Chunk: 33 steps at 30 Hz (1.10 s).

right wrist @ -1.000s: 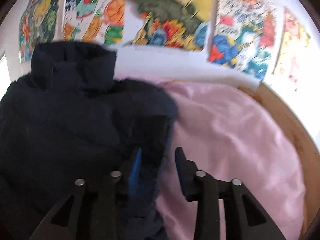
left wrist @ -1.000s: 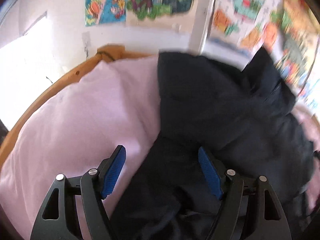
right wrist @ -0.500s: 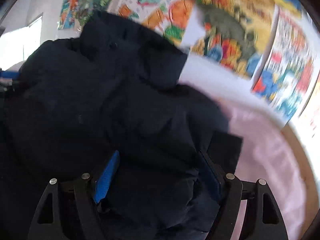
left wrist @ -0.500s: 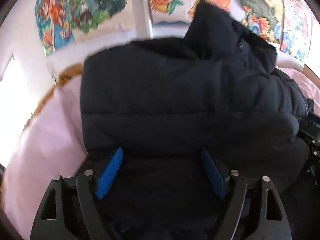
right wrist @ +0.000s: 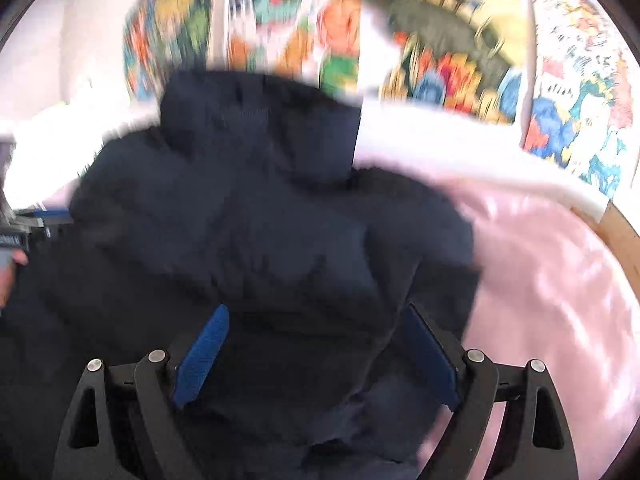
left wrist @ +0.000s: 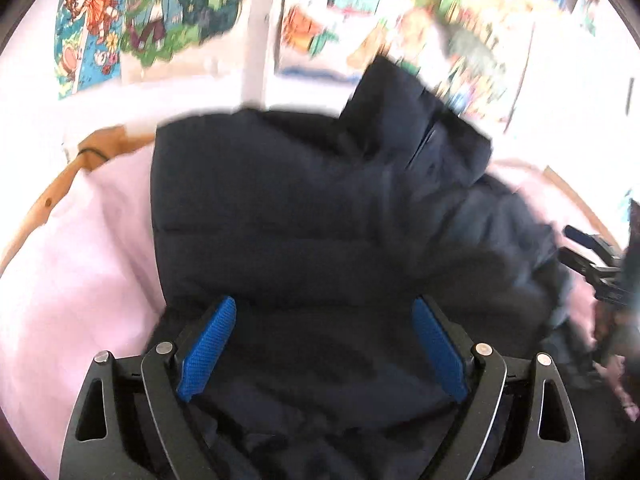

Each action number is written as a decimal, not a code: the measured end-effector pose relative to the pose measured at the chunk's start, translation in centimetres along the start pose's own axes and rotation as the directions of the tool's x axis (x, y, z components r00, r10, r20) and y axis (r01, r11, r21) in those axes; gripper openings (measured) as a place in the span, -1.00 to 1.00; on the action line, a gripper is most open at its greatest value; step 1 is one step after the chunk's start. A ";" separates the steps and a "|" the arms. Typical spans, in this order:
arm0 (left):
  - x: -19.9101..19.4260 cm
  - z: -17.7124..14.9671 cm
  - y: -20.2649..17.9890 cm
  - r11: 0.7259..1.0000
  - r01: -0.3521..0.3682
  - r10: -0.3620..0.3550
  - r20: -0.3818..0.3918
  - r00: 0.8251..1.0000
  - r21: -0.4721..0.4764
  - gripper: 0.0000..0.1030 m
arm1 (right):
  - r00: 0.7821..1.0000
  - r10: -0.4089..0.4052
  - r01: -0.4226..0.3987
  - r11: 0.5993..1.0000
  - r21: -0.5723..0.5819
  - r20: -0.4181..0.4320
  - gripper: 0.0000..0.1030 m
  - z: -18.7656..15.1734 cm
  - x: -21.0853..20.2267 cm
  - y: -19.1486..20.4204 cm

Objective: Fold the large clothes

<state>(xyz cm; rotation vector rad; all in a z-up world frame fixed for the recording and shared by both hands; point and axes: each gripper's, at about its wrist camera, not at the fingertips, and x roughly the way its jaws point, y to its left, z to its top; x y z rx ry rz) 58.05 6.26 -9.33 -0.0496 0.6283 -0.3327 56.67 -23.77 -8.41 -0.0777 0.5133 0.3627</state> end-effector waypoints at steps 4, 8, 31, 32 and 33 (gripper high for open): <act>-0.7 4.4 -0.8 1.000 -0.016 0.014 0.065 0.998 0.023 0.70 | 0.998 0.016 -0.019 0.999 0.044 0.060 0.99 3.7 -0.2 -1.6; 1.2 9.0 -1.4 1.000 -0.009 0.006 0.095 0.995 0.025 0.70 | 0.997 0.073 -0.069 0.988 0.136 -0.019 0.99 7.2 4.2 -3.4; 7.7 17.1 -2.0 0.990 0.006 -0.005 0.005 1.000 -0.142 -0.82 | 0.994 0.107 -0.098 0.944 0.316 -0.013 -0.74 12.6 12.4 -4.2; 7.2 16.9 -2.1 0.991 0.008 -0.006 0.016 1.000 -0.137 -0.87 | 0.995 0.105 -0.100 0.950 0.297 0.000 -0.75 12.8 11.8 -3.7; 6.4 16.7 -2.3 0.991 0.018 -0.014 0.028 1.000 -0.129 -0.89 | 0.994 0.105 -0.107 0.959 0.263 0.024 -0.77 12.9 10.6 -2.8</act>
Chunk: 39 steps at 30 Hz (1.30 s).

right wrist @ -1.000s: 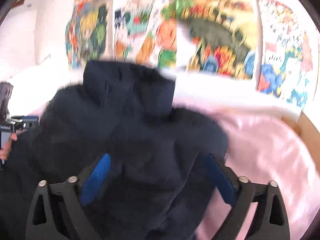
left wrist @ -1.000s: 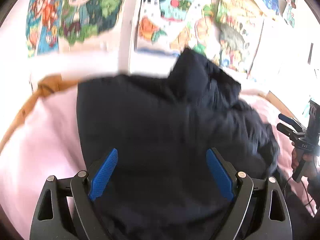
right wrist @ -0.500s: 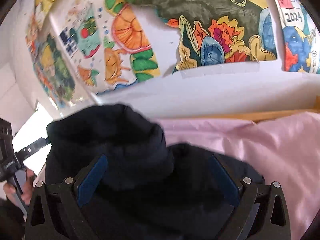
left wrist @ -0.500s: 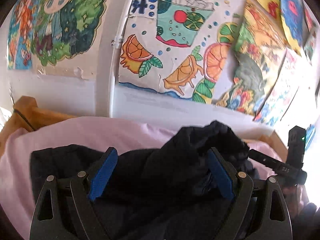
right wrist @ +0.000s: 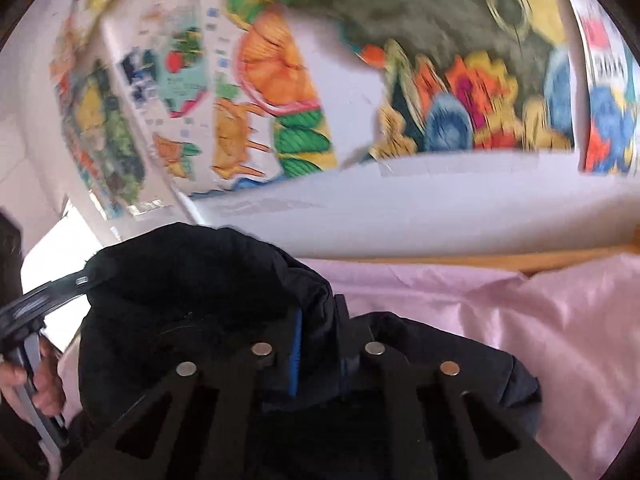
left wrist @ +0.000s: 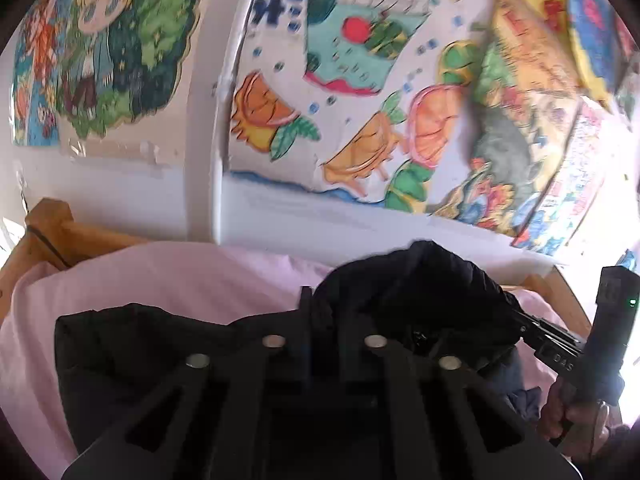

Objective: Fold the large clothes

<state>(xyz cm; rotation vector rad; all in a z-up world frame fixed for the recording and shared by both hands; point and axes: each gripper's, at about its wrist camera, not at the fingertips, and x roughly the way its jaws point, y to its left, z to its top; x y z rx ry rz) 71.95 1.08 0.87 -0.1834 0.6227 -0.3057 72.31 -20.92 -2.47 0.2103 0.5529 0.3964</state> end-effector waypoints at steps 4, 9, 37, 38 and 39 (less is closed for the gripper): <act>-5.8 -2.7 -0.9 0.993 0.024 -0.035 0.093 0.995 0.112 -0.91 | 0.997 -0.005 0.016 0.990 -0.142 0.083 -0.79 -1.2 -4.2 3.0; -11.5 -8.6 -1.3 0.972 0.043 -0.070 0.110 0.991 0.231 -0.92 | 0.987 0.006 0.048 0.942 -0.332 0.158 -0.81 -6.6 -10.2 5.7; -11.8 -15.3 -0.1 0.978 0.166 -0.170 0.021 0.985 0.125 -0.24 | 0.949 -0.273 0.305 0.670 -0.677 0.157 -0.82 -22.2 -3.7 7.2; -12.4 -14.7 -0.6 0.975 0.188 -0.194 0.047 0.980 0.117 -0.19 | 0.948 -0.272 0.309 0.668 -0.677 0.164 -0.82 -22.3 -3.8 7.3; -12.6 -13.9 -1.3 0.972 0.207 -0.215 0.066 0.974 0.112 -0.17 | 0.946 -0.274 0.315 0.663 -0.679 0.172 -0.82 -22.3 -3.9 7.4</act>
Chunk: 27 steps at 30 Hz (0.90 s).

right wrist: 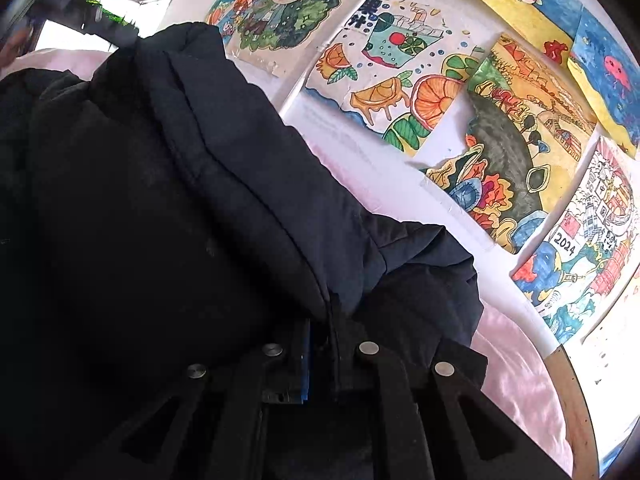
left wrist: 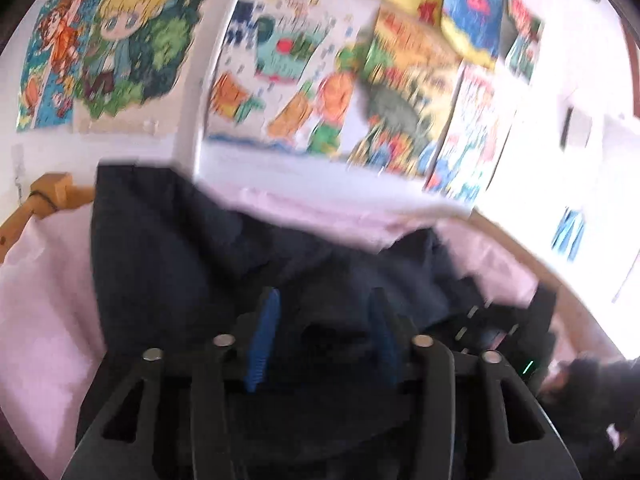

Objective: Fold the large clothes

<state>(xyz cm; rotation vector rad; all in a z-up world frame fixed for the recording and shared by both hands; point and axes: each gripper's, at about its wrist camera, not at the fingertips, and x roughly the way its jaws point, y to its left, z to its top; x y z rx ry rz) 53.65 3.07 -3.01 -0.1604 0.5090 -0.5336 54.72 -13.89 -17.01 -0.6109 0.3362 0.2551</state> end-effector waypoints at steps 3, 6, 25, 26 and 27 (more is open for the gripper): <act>1.4 2.5 -1.5 1.000 0.025 -0.025 0.012 1.000 -0.007 -0.17 | 1.000 -0.013 0.013 0.999 -0.036 0.015 -0.82 0.1 -0.4 0.8; 5.5 3.4 -2.5 0.996 -0.072 0.075 -0.078 0.994 0.046 -0.17 | 0.999 -0.027 0.028 0.997 -0.071 0.020 -0.82 -0.1 -0.6 1.5; 10.8 -2.9 0.4 0.981 -0.155 0.170 -0.143 0.975 0.113 -0.23 | 0.982 0.092 -0.153 0.898 0.412 0.163 0.10 6.9 0.3 -8.3; 10.8 -2.9 0.5 0.982 -0.153 0.168 -0.141 0.976 0.113 -0.23 | 0.986 0.099 -0.149 0.896 0.418 0.138 0.10 7.2 1.5 -7.7; 10.7 -3.0 0.5 0.982 -0.152 0.167 -0.137 0.976 0.114 -0.23 | 0.988 0.121 -0.151 0.889 0.432 0.095 0.04 7.5 3.8 -7.1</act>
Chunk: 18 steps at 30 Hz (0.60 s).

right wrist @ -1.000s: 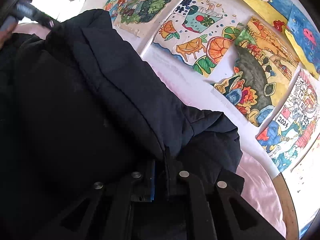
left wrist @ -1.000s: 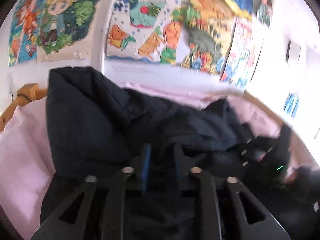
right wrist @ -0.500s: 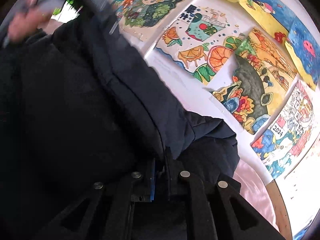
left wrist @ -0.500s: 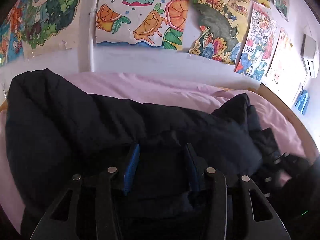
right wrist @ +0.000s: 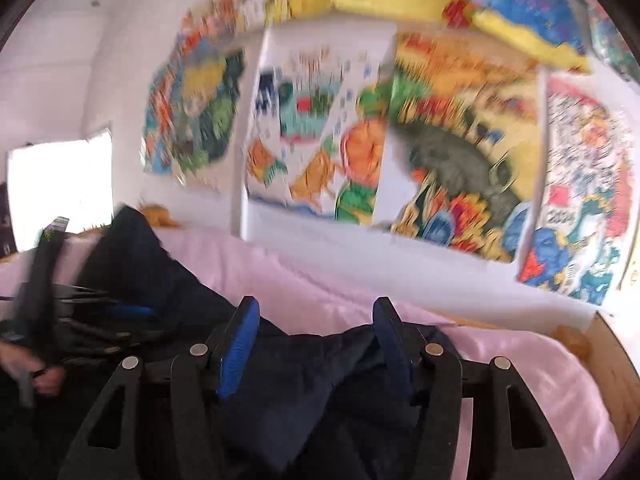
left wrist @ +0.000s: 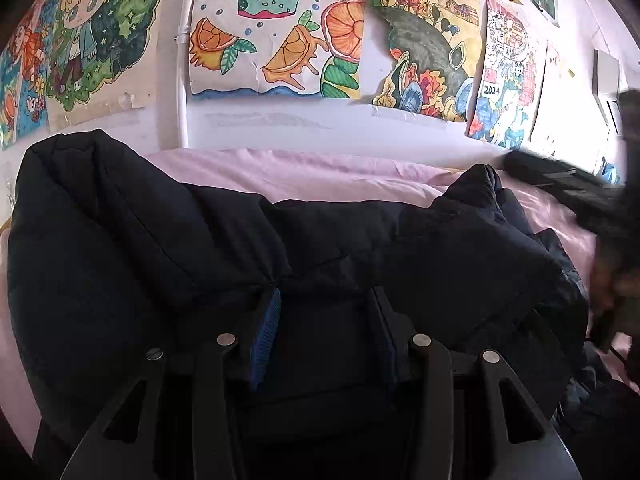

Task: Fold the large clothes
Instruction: 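Lift the hem with both grippers and fold it toward the collar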

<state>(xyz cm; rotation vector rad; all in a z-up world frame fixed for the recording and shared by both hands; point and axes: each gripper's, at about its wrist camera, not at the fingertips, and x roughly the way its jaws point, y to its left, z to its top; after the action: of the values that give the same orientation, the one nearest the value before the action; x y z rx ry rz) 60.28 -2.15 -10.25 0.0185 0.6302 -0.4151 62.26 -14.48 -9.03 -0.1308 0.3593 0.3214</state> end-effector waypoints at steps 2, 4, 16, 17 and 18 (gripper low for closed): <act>-0.1 -0.2 0.1 1.000 0.005 -0.005 0.006 1.000 0.001 -0.23 | 0.997 -0.013 0.015 1.000 0.025 -0.082 -0.40 -0.8 3.6 -0.2; 0.1 -0.3 0.2 1.000 0.018 -0.018 0.011 1.000 -0.002 -0.22 | 0.986 -0.057 0.067 0.996 0.057 -0.154 -0.76 -1.7 5.6 -1.3; 0.3 -0.7 0.0 0.998 0.052 -0.052 0.027 0.998 0.020 -0.23 | 0.970 0.007 0.074 0.943 0.324 -0.242 -1.00 -7.1 7.6 -5.1; -0.8 -0.2 -0.1 0.998 0.057 -0.058 0.054 0.997 0.014 -0.23 | 0.977 -0.008 0.077 0.945 0.318 -0.214 -1.00 -6.8 6.7 -4.9; -2.2 0.5 -0.1 0.998 0.065 -0.065 0.105 0.992 0.007 -0.23 | 0.983 -0.025 0.082 0.946 0.315 -0.179 -1.00 -6.8 5.5 -4.7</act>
<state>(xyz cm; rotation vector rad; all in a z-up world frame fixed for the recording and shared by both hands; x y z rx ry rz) 58.92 -1.45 -8.60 -0.0203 0.5268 -0.4773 66.51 -18.54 -17.04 0.1534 0.5751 0.1938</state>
